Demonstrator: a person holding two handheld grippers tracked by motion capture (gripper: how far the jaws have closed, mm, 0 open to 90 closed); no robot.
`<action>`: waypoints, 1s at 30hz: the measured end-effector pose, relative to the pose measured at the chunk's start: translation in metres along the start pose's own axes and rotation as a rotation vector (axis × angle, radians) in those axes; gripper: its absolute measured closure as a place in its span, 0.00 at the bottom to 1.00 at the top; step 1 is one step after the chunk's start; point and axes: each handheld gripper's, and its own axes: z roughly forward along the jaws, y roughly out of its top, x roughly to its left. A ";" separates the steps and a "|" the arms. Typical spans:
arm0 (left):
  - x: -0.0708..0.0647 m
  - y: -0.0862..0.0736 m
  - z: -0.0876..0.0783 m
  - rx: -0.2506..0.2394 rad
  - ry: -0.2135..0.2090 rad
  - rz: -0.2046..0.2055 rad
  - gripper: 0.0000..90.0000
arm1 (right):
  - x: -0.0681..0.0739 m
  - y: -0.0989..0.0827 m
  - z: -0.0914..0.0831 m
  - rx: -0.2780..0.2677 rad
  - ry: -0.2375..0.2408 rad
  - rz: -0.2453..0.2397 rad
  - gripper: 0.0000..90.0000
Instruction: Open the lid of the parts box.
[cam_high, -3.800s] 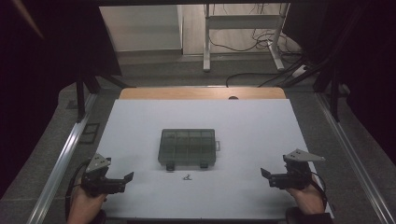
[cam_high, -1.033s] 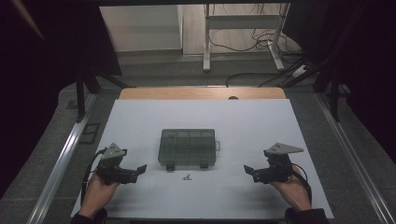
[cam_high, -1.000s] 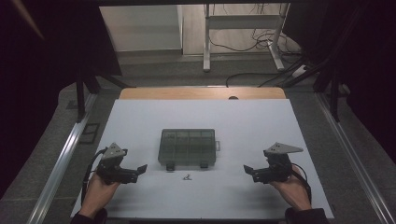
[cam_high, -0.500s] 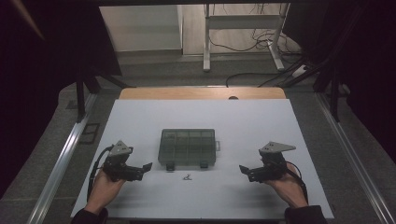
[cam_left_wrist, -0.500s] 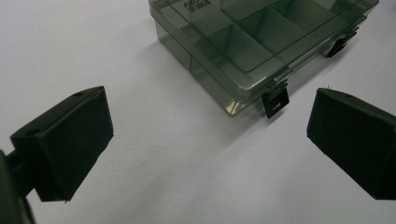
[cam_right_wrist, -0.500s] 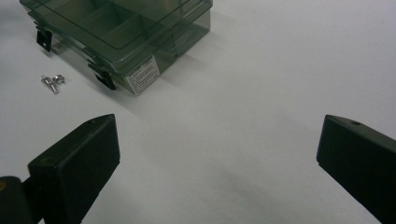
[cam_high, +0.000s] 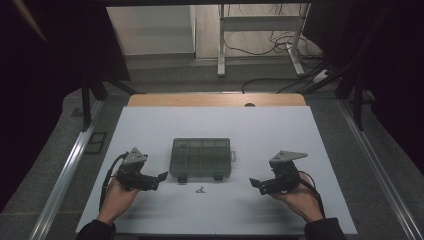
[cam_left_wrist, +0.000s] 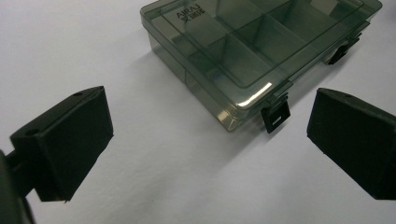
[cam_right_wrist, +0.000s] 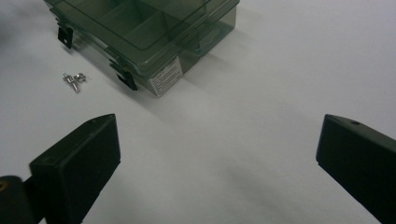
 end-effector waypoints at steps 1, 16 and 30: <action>0.000 0.001 0.001 -0.001 0.002 0.004 0.01 | 0.001 0.000 0.002 0.008 0.000 -0.006 0.05; 0.003 0.006 0.010 -0.028 0.001 -0.001 0.01 | 0.010 0.010 0.017 0.077 0.053 -0.057 0.39; 0.004 0.011 0.016 -0.050 0.007 0.003 0.01 | 0.016 0.016 0.033 0.126 0.089 -0.103 0.71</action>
